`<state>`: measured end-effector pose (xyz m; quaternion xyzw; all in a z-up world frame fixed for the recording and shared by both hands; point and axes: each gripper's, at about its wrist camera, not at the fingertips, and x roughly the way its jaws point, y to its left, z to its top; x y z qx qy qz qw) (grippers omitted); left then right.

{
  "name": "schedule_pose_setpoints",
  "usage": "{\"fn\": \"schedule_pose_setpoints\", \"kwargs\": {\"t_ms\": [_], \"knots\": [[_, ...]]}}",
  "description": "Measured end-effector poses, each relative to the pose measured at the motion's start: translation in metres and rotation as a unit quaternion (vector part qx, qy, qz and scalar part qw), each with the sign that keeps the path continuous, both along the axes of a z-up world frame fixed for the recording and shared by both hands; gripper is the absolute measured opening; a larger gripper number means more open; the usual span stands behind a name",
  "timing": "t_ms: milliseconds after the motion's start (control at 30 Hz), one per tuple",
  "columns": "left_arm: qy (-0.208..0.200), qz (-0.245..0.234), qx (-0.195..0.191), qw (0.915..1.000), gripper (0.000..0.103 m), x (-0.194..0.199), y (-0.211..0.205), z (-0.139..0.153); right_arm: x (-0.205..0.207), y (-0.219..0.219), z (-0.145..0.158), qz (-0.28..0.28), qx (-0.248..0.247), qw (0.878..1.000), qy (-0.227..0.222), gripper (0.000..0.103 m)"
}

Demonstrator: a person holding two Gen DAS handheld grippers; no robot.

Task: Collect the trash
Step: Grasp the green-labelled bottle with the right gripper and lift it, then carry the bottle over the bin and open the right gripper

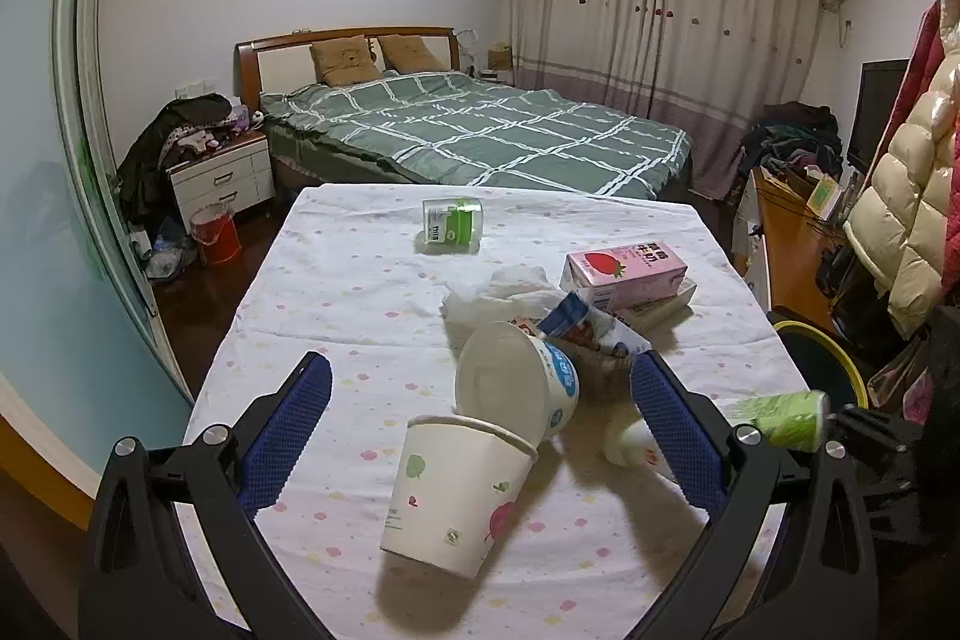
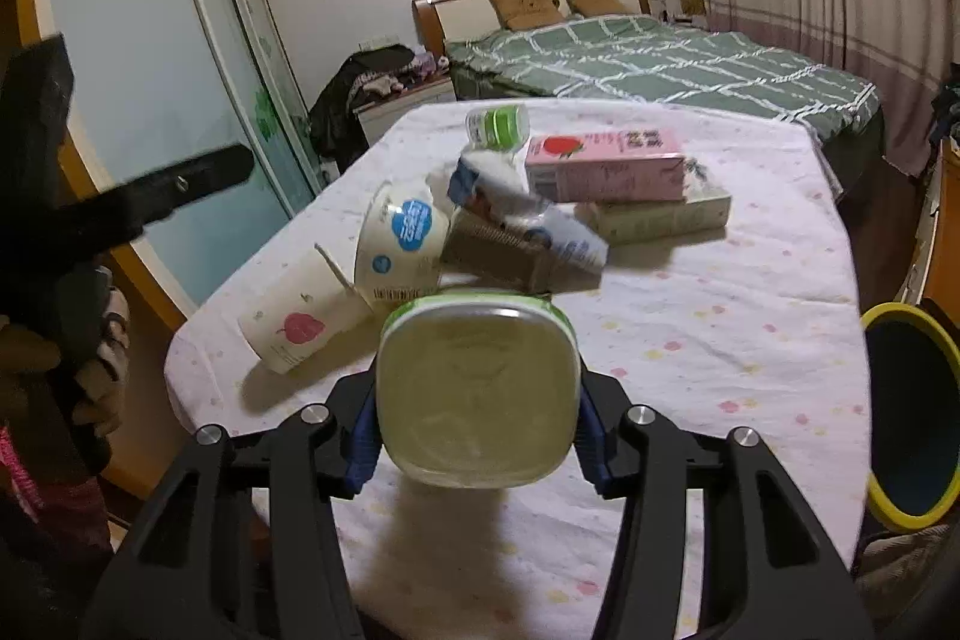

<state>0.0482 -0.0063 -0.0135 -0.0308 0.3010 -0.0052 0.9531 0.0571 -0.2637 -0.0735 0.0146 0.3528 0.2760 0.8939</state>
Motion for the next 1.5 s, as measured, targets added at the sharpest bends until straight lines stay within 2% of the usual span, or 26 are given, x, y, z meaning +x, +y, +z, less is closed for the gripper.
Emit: {"fn": "schedule_pose_setpoints", "kwargs": {"t_ms": [233,667,867,967,1100,1267,1400,1500], "knots": [[0.003,-0.001,-0.002,1.0,0.098,-0.002,-0.001,-0.003,-0.011,-0.02,0.018,-0.018,0.006,1.0,-0.018,0.05],[0.008,-0.009,0.0,0.9999,0.098,-0.001,-0.006,-0.007,-0.018,-0.043,0.034,-0.043,0.022,0.998,-0.032,0.05],[0.013,-0.015,0.003,0.9998,0.098,0.002,-0.011,-0.011,-0.005,-0.064,0.038,-0.077,0.043,0.996,-0.033,0.05],[0.014,-0.017,0.005,0.9998,0.098,0.003,-0.013,-0.011,0.002,-0.082,0.046,-0.107,0.04,0.992,-0.047,0.05],[0.015,-0.015,0.003,0.9998,0.098,0.005,-0.013,-0.012,0.007,-0.115,0.06,-0.163,0.035,0.983,-0.072,0.05],[0.02,-0.018,0.006,0.9996,0.098,0.009,-0.017,-0.015,0.018,-0.167,0.062,-0.261,-0.002,0.961,-0.093,0.05],[0.022,-0.023,0.007,0.9995,0.098,0.011,-0.021,-0.016,0.036,-0.203,0.044,-0.321,-0.033,0.943,-0.084,0.05],[0.023,-0.028,0.011,0.9993,0.098,0.013,-0.027,-0.016,0.058,-0.232,0.013,-0.351,-0.042,0.934,-0.044,0.05]]}}
